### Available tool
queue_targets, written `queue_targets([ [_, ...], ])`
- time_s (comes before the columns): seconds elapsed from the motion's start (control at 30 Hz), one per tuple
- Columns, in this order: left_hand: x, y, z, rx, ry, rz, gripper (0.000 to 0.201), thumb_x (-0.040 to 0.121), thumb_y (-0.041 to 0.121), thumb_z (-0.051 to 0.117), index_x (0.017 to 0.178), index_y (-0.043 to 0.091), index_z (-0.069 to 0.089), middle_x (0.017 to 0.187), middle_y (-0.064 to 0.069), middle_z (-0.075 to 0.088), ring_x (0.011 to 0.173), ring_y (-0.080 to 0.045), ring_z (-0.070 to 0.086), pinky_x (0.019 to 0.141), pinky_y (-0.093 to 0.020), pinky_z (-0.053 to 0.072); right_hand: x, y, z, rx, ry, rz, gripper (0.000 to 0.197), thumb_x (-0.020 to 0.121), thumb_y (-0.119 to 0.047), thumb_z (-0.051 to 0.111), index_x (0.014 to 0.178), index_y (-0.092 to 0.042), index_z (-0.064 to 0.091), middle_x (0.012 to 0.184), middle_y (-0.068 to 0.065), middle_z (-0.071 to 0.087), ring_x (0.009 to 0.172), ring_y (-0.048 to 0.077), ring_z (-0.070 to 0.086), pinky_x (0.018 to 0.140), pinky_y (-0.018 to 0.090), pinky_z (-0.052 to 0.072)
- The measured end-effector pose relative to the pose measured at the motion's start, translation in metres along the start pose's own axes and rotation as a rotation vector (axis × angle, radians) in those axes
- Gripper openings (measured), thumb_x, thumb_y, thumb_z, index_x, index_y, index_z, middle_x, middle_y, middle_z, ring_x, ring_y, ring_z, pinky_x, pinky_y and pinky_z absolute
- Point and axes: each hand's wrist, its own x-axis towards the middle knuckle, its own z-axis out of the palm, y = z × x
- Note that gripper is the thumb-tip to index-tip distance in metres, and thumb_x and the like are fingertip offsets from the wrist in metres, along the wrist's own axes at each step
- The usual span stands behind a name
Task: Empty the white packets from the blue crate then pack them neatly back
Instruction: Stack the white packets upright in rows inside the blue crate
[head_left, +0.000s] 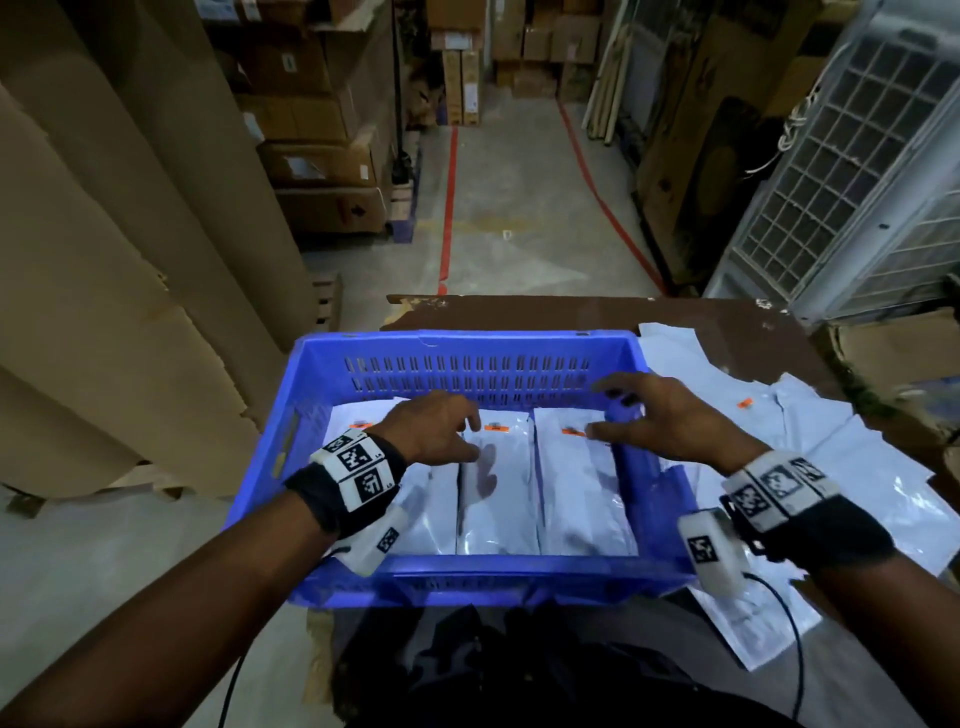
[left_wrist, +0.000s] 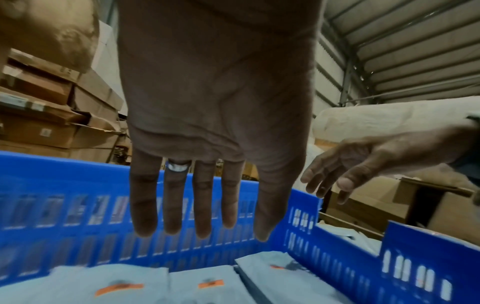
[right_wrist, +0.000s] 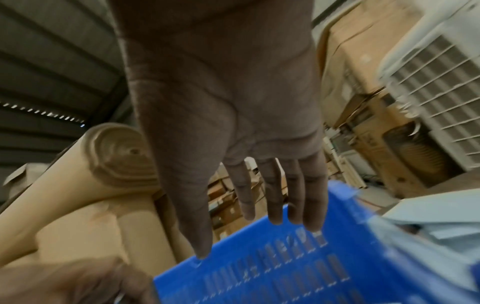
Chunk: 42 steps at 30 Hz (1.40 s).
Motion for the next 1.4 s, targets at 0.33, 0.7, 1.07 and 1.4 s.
queue_targets([
  [0.33,0.035,0.122,0.010,-0.186,0.079,0.297,0.023,0.083,0.033,0.072,0.104,0.025,0.067,0.102,0.009,0.065,0.096,-0.012,0.057,0.081,-0.030,0.048,-0.076,0.136,-0.035,0.140,0.086,0.228,0.042,0.069,-0.042,0.086,0.105,-0.029,0.067,0.105,-0.001,0.066,0.096,0.016,0.064,0.086,0.030,0.053],
  [0.7,0.094,0.243,0.032,-0.234,0.111,0.453,0.019,0.080,0.024,0.073,0.099,0.020,0.069,0.095,0.005,0.069,0.092,-0.015,0.061,0.083,-0.037,0.052,-0.120,0.220,-0.030,0.227,0.144,0.365,0.039,0.074,-0.032,0.086,0.107,-0.020,0.068,0.108,0.002,0.065,0.092,0.014,0.061,0.078,0.021,0.044],
  [1.07,0.177,0.305,0.050,0.032,0.047,0.227,0.060,0.081,0.032,0.073,0.134,0.020,0.048,0.130,-0.008,0.050,0.123,-0.028,0.046,0.097,-0.036,0.043,-0.136,0.264,-0.026,0.274,0.325,0.450,0.042,0.072,-0.032,0.087,0.106,-0.016,0.068,0.106,0.003,0.063,0.095,0.018,0.059,0.078,0.021,0.042],
  [1.4,0.213,0.332,0.059,0.188,-0.027,0.149,0.088,0.080,0.029,0.075,0.152,0.020,0.025,0.146,-0.008,0.033,0.135,-0.034,0.033,0.105,-0.048,0.041,-0.140,0.297,-0.040,0.075,0.336,0.448,0.061,0.074,-0.006,0.077,0.129,-0.024,0.055,0.125,0.006,0.055,0.119,0.025,0.053,0.098,0.029,0.043],
])
